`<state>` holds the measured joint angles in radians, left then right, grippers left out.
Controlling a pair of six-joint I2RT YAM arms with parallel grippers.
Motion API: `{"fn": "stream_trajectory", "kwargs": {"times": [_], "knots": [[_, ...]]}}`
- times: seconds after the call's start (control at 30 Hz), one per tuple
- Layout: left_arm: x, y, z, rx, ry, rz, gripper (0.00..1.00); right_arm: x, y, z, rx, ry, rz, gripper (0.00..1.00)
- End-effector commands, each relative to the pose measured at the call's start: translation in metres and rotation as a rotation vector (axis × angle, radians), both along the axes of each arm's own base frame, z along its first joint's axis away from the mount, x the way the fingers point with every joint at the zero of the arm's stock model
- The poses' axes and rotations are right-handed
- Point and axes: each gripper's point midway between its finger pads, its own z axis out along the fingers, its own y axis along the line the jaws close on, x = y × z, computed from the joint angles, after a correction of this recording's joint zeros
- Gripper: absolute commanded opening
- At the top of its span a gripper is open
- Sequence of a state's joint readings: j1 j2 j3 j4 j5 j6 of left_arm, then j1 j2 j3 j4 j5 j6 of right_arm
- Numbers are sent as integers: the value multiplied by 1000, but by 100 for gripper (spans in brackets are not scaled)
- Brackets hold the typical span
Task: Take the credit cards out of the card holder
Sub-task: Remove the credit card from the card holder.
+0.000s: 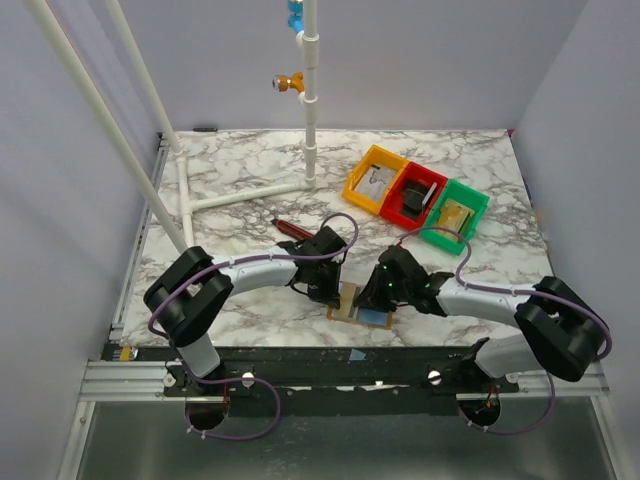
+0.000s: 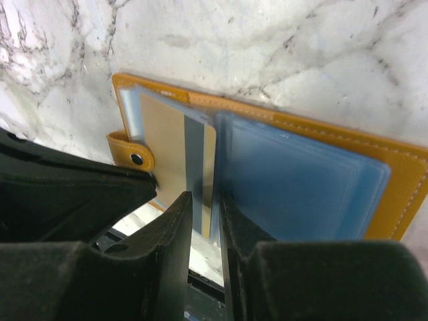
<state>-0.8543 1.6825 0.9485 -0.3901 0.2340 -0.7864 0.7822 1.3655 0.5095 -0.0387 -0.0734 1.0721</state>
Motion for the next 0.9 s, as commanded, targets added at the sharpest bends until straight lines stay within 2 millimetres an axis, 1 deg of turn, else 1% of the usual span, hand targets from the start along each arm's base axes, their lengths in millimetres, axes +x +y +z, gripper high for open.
{"fn": "stream_trajectory", "kwargs": {"times": [0.0,0.13,0.23,0.43,0.6,0.67,0.87], "knots": [[7,13,-13,50,-22,41,0,8,-10,-15,-11,11,-9,26],[8,12,-14,50,-23,44,0,20,-13,-15,-14,-6,-9,26],[6,8,-15,33,-12,42,0,24,-11,-13,-4,-14,4,26],[5,6,-17,20,-1,52,0,21,-8,-16,14,1,17,26],[15,19,-13,34,-28,108,0,19,-14,-19,12,7,13,26],[20,24,-14,34,-29,122,0,18,-12,-19,19,7,25,26],[26,24,-9,29,-42,127,0,14,-10,-27,24,32,48,25]]}}
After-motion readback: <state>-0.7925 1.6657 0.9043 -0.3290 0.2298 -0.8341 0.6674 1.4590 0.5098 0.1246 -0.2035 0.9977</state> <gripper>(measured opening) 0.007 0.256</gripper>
